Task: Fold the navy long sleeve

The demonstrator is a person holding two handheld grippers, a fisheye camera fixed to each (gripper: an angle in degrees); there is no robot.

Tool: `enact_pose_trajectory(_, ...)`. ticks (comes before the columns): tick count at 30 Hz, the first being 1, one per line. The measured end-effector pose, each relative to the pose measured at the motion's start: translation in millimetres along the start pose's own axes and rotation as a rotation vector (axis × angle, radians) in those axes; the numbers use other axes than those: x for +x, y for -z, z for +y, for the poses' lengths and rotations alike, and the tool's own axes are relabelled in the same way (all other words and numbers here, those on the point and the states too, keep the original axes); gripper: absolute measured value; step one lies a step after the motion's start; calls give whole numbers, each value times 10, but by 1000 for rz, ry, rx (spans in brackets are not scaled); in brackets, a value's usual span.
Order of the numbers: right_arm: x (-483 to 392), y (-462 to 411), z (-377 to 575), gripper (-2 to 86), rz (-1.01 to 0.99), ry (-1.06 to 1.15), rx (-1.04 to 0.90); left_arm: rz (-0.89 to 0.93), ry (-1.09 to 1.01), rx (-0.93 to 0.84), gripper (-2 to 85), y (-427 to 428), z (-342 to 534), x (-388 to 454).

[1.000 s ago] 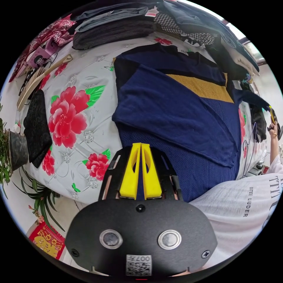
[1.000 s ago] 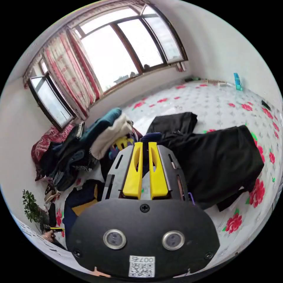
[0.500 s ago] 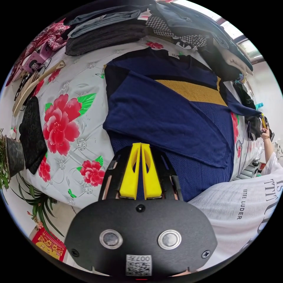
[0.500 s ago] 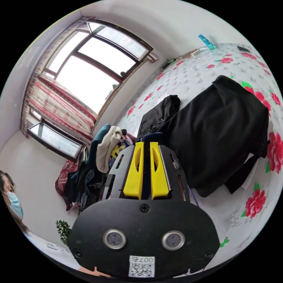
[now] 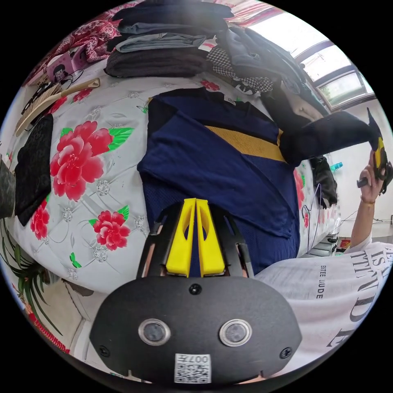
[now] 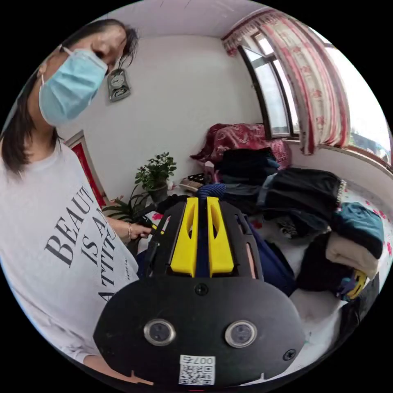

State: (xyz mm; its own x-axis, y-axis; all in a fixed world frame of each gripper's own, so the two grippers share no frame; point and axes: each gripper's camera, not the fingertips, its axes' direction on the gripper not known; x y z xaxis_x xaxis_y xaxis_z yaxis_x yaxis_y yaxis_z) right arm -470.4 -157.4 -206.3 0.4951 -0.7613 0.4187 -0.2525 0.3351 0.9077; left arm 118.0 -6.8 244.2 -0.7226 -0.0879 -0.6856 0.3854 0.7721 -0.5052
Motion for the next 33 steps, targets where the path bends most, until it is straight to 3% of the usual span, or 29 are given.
enact_pose_trajectory(5,-543,-2078,815,18,-47,-3,-406,43,-7,70,-9,109,367,-232)
enact_pose_trajectory(8,-626,-2772,1286,24,-42,-26,-584,67,-1,59,-8,110,537,-371)
enact_pose_trajectory(11,-625,-3111,1523,34,-104,-67,-642,53,-50,38,-5,101,639,-417)
enact_pose_trajectory(17,-768,-3623,1857,66,-253,1,-761,83,-148,29,30,79,654,-420)
enact_pose_trajectory(21,-704,-3685,1880,80,-268,10,-730,140,-215,43,60,128,616,-383)
enact_pose_trajectory(24,-349,-3565,1852,82,-115,-9,-657,129,-348,68,71,212,609,-239)
enact_pose_trajectory(28,493,-3496,2053,80,117,-112,-714,78,-566,18,81,30,548,-2)
enact_pose_trajectory(33,1002,-3711,2339,69,164,-85,-844,59,-595,-145,16,-413,411,107)
